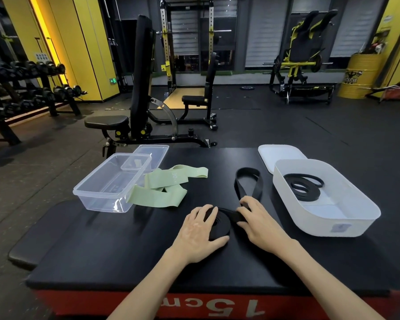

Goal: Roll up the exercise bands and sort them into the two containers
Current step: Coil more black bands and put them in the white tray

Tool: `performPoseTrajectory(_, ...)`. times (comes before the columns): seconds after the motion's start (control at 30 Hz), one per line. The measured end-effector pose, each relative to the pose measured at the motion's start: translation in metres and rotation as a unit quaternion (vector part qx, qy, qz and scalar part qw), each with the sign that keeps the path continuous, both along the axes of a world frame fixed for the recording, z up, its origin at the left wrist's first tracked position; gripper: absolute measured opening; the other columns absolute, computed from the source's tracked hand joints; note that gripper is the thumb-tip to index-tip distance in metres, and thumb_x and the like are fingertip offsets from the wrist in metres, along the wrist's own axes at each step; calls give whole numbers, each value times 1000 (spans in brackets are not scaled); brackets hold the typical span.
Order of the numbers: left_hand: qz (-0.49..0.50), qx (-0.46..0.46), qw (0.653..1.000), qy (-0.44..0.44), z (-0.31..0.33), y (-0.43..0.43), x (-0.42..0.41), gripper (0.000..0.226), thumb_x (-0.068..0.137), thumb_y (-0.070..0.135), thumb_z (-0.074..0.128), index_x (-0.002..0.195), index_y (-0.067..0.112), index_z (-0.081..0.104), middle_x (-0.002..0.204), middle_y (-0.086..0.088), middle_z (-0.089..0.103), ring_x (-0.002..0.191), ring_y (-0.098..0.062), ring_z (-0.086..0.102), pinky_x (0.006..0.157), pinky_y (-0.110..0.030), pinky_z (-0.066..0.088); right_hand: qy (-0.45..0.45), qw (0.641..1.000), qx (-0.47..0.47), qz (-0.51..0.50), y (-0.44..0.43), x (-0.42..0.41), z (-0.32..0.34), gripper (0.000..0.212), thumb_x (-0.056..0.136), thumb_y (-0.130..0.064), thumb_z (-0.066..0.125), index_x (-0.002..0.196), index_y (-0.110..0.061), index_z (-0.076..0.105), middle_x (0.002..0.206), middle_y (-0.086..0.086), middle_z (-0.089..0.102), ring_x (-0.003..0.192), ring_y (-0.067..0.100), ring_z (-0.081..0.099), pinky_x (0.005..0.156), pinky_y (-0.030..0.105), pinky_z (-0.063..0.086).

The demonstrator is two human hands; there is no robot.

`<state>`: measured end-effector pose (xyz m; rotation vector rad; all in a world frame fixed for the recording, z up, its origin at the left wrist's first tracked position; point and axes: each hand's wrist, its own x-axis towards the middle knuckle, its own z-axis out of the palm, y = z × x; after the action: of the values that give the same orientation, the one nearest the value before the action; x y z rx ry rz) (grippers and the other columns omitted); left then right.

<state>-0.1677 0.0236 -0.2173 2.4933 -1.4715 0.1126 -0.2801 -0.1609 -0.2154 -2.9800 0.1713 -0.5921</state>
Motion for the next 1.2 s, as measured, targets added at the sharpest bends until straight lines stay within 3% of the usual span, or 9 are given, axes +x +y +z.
performPoseTrajectory(0.07,7,3,1000,1,4,-1,1,88,81,73,35,150,21,18,152,4,20,137,-18,18,115,-32,18,7,999,-25,-22,-1,2,-4,38,81,-16,70,116,-8,58,120,13,49,121,34,46,98,44,44)
performPoseTrajectory(0.23,89,11,996,-13,14,-5,0,92,72,78,45,145,25,28,137,2,32,121,-20,31,105,-32,27,39,997,-47,-40,8,6,-3,73,73,5,62,140,-16,43,133,19,47,135,38,33,106,47,36)
performPoseTrajectory(0.37,132,14,991,-21,15,-8,-3,90,67,81,45,137,25,36,131,0,38,118,-21,34,102,-33,28,80,996,-35,-23,23,15,4,79,82,4,43,151,-12,8,158,10,5,145,24,-8,118,38,2)
performPoseTrajectory(0.43,158,17,987,-24,16,-11,-5,87,65,81,45,130,23,38,126,-2,40,116,-22,36,100,-33,29,81,997,-16,-9,26,17,5,77,83,5,40,151,-11,6,159,7,-3,144,20,-14,117,32,-4)
performPoseTrajectory(0.67,125,16,992,10,9,-8,-3,106,59,85,22,144,22,22,141,-4,29,131,-21,24,110,-34,23,87,996,18,15,22,23,2,69,83,6,39,147,-11,20,159,0,2,145,14,-10,112,23,-9)
performPoseTrajectory(0.87,6,42,988,148,17,4,15,99,81,61,55,152,16,4,158,3,7,143,-16,4,118,-29,11,58,998,-19,-29,18,22,-4,62,86,-1,35,147,-9,24,158,4,11,146,20,-1,114,30,-5)
performPoseTrajectory(1.0,8,-6,992,123,13,8,11,97,81,65,54,152,17,8,153,3,16,139,-14,14,116,-27,17,3,1000,-31,1,6,25,-5,40,78,3,56,116,-10,59,116,4,61,122,29,49,107,34,32)
performPoseTrajectory(1.1,20,-18,996,88,9,8,10,95,81,69,50,152,19,12,151,3,20,136,-15,20,115,-27,20,-18,997,-68,25,-2,27,3,17,77,-6,69,91,-15,65,80,-4,59,88,19,54,89,25,33)
performPoseTrajectory(1.2,28,-14,997,75,9,8,11,96,78,73,48,152,21,15,148,5,24,132,-15,26,113,-28,24,-15,994,-103,32,1,24,9,10,76,-8,70,78,-14,63,70,-2,53,74,19,51,85,26,34)
